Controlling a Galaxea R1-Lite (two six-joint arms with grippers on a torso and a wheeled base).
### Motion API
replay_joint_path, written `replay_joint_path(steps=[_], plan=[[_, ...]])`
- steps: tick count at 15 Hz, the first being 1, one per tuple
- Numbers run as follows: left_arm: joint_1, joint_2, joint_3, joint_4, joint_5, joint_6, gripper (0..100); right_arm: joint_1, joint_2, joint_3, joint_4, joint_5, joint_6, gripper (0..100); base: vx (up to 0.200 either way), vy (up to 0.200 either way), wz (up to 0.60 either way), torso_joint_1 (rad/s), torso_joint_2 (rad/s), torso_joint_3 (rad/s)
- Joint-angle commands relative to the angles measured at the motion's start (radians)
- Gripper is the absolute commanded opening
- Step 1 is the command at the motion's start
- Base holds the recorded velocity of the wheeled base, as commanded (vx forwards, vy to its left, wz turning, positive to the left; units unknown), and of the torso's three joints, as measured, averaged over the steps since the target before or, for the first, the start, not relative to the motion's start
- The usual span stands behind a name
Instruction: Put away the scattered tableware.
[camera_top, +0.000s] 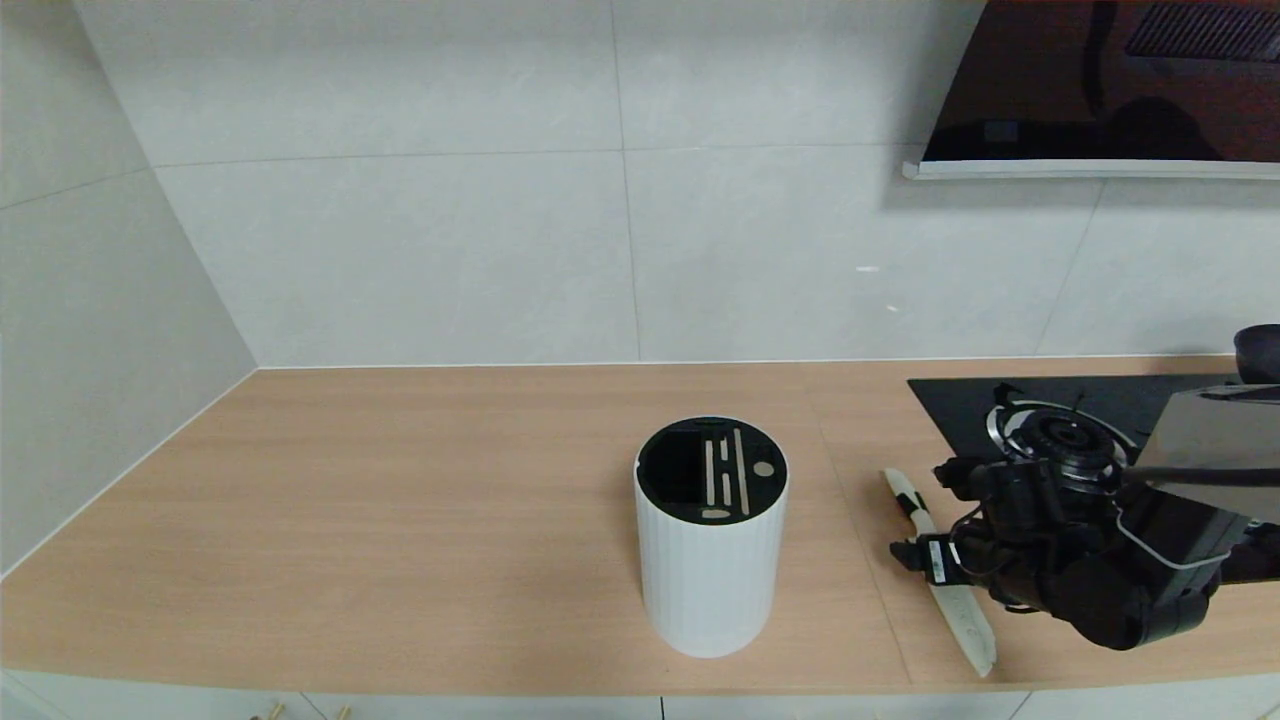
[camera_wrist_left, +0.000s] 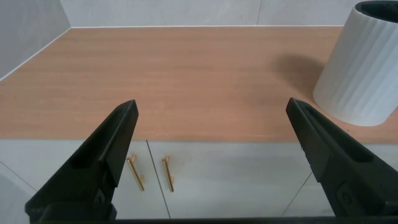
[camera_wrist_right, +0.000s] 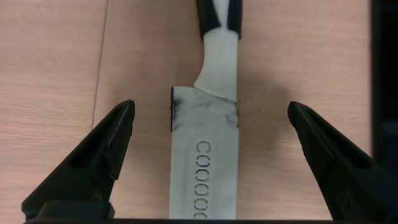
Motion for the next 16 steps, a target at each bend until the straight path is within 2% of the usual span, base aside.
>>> replay_joint_path(steps=[1, 12, 13, 16], plan=[[0.000, 0.000, 0.000, 0.000, 0.000, 0.000, 100, 0.002, 0.013, -0.003, -0.012, 0.000, 0.000, 100, 0.000, 0.000, 0.00, 0.000, 0.00, 0.000], [0.000, 0.000, 0.000, 0.000, 0.000, 0.000, 100, 0.006, 0.033, -0.002, -0.025, -0.006, 0.000, 100, 0.000, 0.000, 0.00, 0.000, 0.00, 0.000], [0.000, 0.000, 0.000, 0.000, 0.000, 0.000, 100, 0.006, 0.033, -0.002, -0.025, -0.006, 0.000, 0, 0.000, 0.000, 0.00, 0.000, 0.00, 0.000], [0.000, 0.000, 0.000, 0.000, 0.000, 0.000, 100, 0.006, 0.034, 0.000, -0.025, -0.006, 0.000, 0, 0.000, 0.000, 0.00, 0.000, 0.00, 0.000]])
